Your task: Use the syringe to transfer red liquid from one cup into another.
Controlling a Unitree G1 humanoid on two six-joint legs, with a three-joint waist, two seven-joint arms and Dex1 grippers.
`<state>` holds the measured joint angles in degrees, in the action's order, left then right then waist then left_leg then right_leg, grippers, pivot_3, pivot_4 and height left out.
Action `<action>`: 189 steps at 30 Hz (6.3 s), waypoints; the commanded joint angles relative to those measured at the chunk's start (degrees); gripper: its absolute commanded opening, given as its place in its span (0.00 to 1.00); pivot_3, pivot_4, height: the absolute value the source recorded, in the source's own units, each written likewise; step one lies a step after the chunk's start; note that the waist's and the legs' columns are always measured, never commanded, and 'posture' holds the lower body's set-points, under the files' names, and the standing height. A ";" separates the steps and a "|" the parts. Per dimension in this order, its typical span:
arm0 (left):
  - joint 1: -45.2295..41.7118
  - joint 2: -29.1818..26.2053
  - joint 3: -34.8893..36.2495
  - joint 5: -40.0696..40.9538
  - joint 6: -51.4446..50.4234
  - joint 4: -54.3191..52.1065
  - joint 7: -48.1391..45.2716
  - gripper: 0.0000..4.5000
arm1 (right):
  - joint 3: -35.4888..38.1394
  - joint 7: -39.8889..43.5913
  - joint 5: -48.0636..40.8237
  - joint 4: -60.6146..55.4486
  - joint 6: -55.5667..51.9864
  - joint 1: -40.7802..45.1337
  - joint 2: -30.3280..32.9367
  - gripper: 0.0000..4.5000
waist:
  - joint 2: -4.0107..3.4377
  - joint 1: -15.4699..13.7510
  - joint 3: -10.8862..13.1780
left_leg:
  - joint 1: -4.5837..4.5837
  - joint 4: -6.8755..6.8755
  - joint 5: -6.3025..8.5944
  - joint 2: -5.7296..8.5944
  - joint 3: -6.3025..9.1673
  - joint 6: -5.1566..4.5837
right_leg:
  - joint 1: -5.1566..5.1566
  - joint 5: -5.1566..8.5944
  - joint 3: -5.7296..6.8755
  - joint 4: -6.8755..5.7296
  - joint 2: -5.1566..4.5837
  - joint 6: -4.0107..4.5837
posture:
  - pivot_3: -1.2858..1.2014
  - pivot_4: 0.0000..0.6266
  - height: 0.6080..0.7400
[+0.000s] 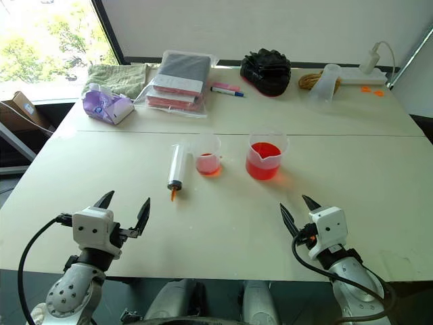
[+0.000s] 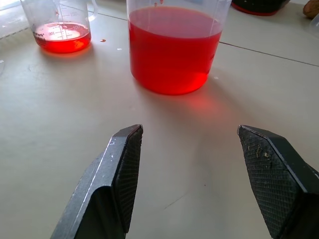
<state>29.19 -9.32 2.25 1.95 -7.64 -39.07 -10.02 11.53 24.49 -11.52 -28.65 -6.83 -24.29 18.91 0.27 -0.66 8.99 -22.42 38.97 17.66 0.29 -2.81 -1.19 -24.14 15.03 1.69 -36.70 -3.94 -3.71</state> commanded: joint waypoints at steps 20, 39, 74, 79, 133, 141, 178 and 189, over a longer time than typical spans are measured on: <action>-4.94 -1.34 0.11 3.83 -0.75 0.81 -2.21 1.00 | 1.35 4.10 -1.87 6.06 7.93 1.07 2.08 0.69 | 0.02 -0.08 -0.01 | 0.02 0.07 0.01 -0.03 0.01 -0.02 | 0.10 -0.01 0.00 0.04 0.10 -0.02 | 0.52 0.24 1.00; -22.38 -33.07 24.05 50.11 -33.72 13.33 -29.84 1.00 | 3.85 26.21 -25.13 1.93 -22.89 14.16 29.12 0.69 | 0.02 -0.13 -0.01 | 0.15 0.20 0.01 -0.07 0.05 -0.02 | 0.15 -0.01 0.02 -0.21 0.11 0.00 | 0.52 0.24 1.00; -87.83 -28.79 -6.67 37.11 -82.97 49.76 -17.29 1.00 | -6.48 51.24 -25.19 17.78 -35.37 68.49 54.28 0.69 | 0.31 0.14 0.24 | -0.16 0.18 -0.10 -0.04 0.02 0.17 | -0.26 -0.15 -0.04 -0.31 0.08 -0.25 | 0.52 0.24 1.00; -91.52 -26.31 -7.71 31.97 -84.42 55.04 -15.07 1.00 | -5.68 51.25 -25.04 17.92 -35.11 68.23 53.79 0.69 | 0.31 -0.07 0.24 | -0.16 0.17 -0.12 -0.05 0.03 0.21 | -0.27 -0.15 -0.03 -0.34 0.05 -0.25 | 0.52 0.24 1.00; -102.08 0.05 12.41 8.14 -84.86 81.26 11.74 1.00 | -5.07 50.30 -23.05 19.92 -36.09 70.79 51.48 0.69 | 0.31 -0.20 0.24 | -0.23 0.13 -0.33 0.04 0.01 0.63 | -0.37 -0.17 -0.02 -0.41 -0.05 -0.28 | 0.52 0.24 1.00; -100.62 1.60 13.74 7.35 -84.86 80.43 13.75 1.00 | -5.00 49.56 -23.26 19.32 -36.65 70.78 51.33 0.69 | 0.29 -0.24 0.23 | -0.17 0.13 -0.35 0.09 0.01 0.66 | -0.33 -0.18 -0.02 -0.44 -0.08 -0.29 | 0.52 0.24 1.00; -117.17 -11.45 11.29 16.59 -44.85 76.41 -12.56 0.39 | -2.67 44.35 -21.85 19.83 -33.75 70.23 47.84 0.69 | 0.42 -0.23 0.30 | -0.20 0.13 -0.40 0.14 -0.01 0.77 | -0.34 -0.18 0.02 -0.43 -0.14 -0.29 | 0.52 0.24 1.00; -123.65 6.60 13.66 22.35 -8.00 97.55 -39.29 0.39 | 7.63 38.11 -24.75 12.70 -38.33 61.06 49.02 0.69 | 0.40 0.06 0.29 | -0.18 0.16 -0.39 0.13 -0.20 0.67 | -0.34 -0.18 0.00 -0.44 0.05 -0.30 | 0.52 0.24 1.00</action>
<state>-92.72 -2.33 15.27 23.34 -19.34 57.64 -45.87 15.35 63.59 -35.16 -13.58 -44.51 36.64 66.49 0.66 -0.60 9.28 -22.57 39.13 17.40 0.39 -3.02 -0.75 -24.48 14.85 1.68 -37.15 -3.83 -4.02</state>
